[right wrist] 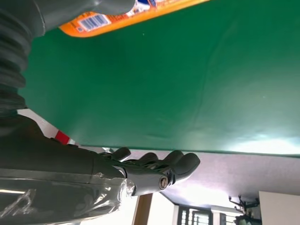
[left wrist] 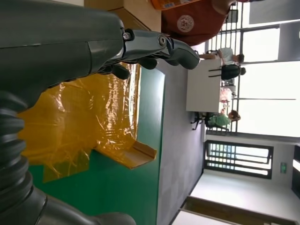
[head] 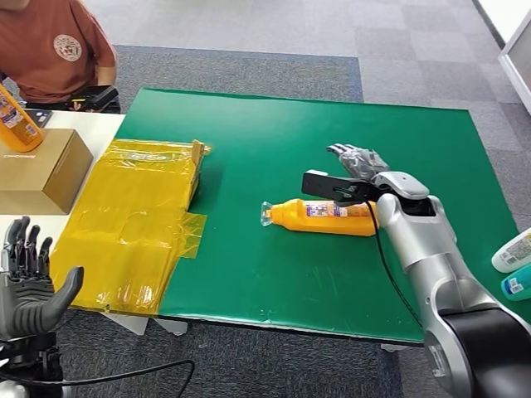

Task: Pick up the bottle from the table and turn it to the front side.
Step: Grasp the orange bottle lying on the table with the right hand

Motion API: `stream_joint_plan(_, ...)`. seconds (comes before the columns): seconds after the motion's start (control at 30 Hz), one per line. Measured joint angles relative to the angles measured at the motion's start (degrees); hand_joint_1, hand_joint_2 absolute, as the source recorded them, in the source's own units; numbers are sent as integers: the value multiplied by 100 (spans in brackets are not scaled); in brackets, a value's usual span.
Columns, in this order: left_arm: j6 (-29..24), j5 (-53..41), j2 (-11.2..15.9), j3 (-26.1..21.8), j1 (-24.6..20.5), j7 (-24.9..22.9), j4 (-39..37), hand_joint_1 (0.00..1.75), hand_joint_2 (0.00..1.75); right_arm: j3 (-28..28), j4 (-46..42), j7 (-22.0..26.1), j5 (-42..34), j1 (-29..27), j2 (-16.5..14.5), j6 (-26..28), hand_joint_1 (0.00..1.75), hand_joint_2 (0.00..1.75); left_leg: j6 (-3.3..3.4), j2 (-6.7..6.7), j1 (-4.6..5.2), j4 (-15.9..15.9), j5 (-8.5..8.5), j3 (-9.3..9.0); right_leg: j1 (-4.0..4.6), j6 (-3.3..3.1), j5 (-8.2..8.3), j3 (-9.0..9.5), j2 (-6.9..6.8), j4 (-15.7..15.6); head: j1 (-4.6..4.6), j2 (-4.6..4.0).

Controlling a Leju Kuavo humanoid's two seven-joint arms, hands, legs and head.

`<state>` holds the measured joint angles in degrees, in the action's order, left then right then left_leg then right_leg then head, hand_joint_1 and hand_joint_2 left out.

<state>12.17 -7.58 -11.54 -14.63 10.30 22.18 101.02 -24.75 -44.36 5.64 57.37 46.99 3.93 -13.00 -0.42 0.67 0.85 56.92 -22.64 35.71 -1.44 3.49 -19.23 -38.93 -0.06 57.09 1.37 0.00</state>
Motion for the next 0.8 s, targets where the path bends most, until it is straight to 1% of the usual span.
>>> stream_joint_plan(0.23, 10, 2, 0, -38, 18, 0, 0, 0, 175, -75, -151, -13, -16, 88, 13, -74, 0, 175, -1, 0, -1, 0, 0, -1, 1, -1, 0, 1, 0, 0, -1, 0)
stream_joint_plan(0.33, 39, 6, -1, -53, 31, 1, 0, 0, 175, -153, -221, -64, -28, 111, 67, -243, 0, 175, 0, 0, -1, 0, 0, -1, 1, 0, 0, 1, 0, 0, -1, 0)
stream_joint_plan(0.5, 113, 35, -4, -94, 53, 16, 0, 0, 175, -399, -230, -174, -57, 313, 266, -572, 0, 175, 0, 1, 0, 0, 1, 1, 0, 0, 0, 1, -1, 0, -1, 0)
stream_joint_plan(0.63, 117, 36, -3, -134, 55, 38, 1, 0, 175, -585, -128, -219, -58, 418, 432, -678, 0, 175, 0, 1, 0, 0, 0, 0, 0, 0, 1, 1, -1, 0, -1, 0)
stream_joint_plan(0.8, 123, 43, -9, -219, 85, 70, 11, 0, 175, -707, -67, -244, -132, 412, 657, -787, 0, 175, 0, 2, 0, 0, 0, 0, 1, 0, 0, 0, -1, 0, -1, 0)
